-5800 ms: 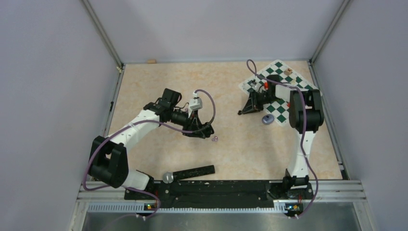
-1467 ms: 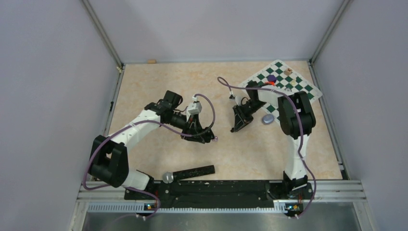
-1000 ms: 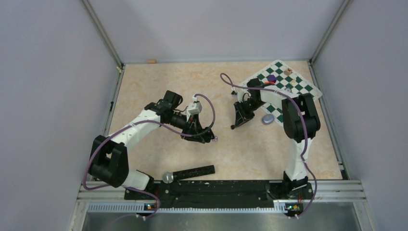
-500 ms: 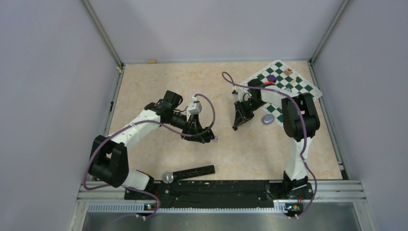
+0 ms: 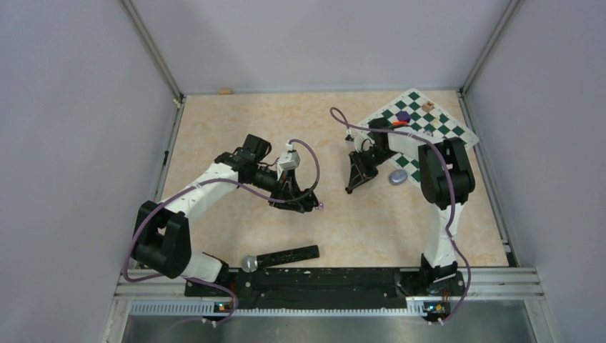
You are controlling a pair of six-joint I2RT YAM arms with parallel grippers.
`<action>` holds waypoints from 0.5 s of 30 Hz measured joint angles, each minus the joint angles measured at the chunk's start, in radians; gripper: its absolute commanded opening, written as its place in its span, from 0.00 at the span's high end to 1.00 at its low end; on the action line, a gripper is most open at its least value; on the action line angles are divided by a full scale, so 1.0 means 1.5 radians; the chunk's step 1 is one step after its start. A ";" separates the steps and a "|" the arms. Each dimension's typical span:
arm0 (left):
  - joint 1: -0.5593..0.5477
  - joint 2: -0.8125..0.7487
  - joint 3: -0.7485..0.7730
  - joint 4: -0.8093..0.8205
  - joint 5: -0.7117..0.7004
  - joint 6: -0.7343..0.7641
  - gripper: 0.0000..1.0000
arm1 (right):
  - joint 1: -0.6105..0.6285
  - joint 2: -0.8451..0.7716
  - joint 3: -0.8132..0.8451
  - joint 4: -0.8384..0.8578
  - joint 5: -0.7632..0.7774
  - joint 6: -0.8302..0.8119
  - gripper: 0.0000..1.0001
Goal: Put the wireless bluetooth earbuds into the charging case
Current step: Place the earbud at the center of the board.
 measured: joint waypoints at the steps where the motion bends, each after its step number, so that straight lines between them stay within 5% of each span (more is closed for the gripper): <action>1: 0.000 0.000 0.000 0.000 0.000 0.000 1.00 | -0.002 -0.002 0.000 0.000 -0.001 0.000 0.81; 15: 0.000 0.000 0.000 0.000 0.000 -0.002 1.00 | -0.037 -0.019 0.000 -0.001 0.003 0.008 0.84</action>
